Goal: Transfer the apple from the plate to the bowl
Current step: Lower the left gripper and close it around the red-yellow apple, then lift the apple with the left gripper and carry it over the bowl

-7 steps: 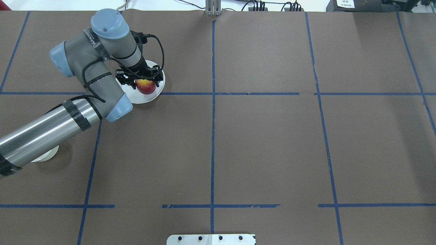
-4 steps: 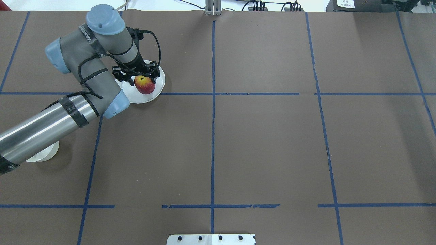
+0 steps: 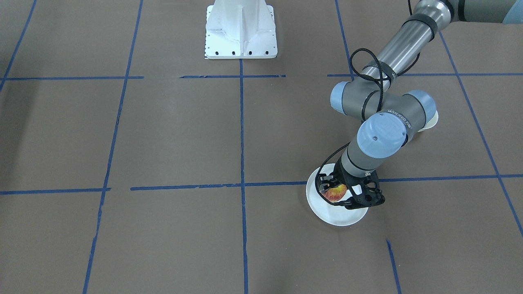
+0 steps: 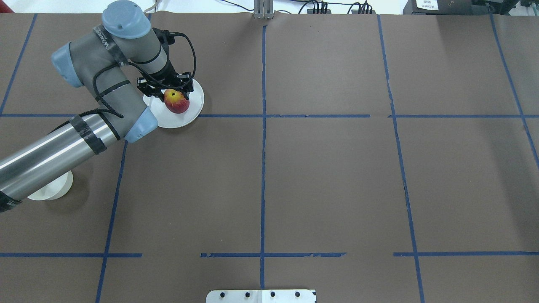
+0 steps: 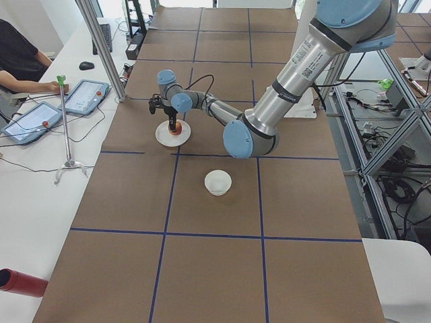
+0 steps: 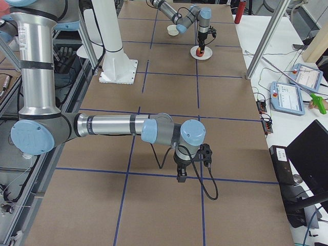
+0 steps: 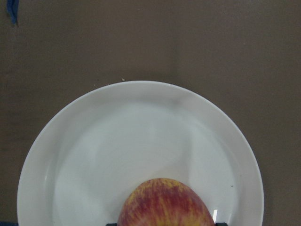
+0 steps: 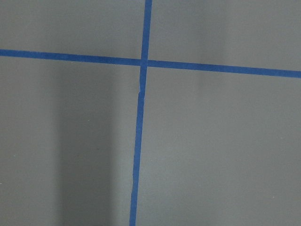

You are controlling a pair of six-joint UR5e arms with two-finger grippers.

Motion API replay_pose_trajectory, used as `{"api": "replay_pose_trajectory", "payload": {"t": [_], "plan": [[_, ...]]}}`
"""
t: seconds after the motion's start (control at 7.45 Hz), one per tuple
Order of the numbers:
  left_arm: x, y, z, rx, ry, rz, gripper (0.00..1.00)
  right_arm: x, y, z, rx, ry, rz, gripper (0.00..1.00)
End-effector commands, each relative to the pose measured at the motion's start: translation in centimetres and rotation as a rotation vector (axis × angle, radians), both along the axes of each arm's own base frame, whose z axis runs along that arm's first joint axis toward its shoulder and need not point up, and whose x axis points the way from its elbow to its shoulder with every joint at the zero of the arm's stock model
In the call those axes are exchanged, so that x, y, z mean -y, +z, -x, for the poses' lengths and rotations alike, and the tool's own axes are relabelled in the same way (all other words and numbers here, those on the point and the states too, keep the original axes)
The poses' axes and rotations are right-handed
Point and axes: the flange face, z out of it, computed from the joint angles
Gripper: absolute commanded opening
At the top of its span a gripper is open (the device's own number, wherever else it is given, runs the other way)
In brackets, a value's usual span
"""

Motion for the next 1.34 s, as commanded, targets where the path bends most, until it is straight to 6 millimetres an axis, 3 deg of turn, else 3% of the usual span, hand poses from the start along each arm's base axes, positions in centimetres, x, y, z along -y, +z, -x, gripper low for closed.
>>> {"api": "replay_pose_trajectory", "payload": {"t": [0.0, 0.13, 0.27, 0.54, 0.8, 1.07, 1.21], "plan": [[1.5, -1.5, 5.3, -0.002, -0.033, -0.032, 0.0, 0.0, 0.0, 0.0, 0.0, 0.0, 0.0, 1.0], [0.5, -2.3, 8.2, 0.013, -0.015, -0.062, 0.0, 0.0, 0.0, 0.0, 0.0, 0.0, 0.0, 1.0], [-2.4, -3.0, 11.0, 0.024, 0.002, -0.08, 0.0, 0.0, 0.0, 0.0, 0.0, 0.0, 0.0, 1.0], [-10.6, -1.1, 17.5, 0.015, -0.003, -0.108, 0.0, 0.0, 0.0, 0.0, 0.0, 0.0, 0.0, 1.0], [-16.1, 3.7, 22.1, 0.038, -0.017, -0.086, 0.0, 0.0, 0.0, 0.0, 0.0, 0.0, 0.0, 1.0], [-22.2, 10.8, 26.2, 0.006, -0.027, -0.126, 0.0, 0.0, 0.0, 0.0, 0.0, 0.0, 0.0, 1.0], [-24.0, 13.4, 27.2, 0.004, -0.032, -0.129, 0.0, 0.0, 0.0, 0.0, 0.0, 0.0, 0.0, 1.0]]}}
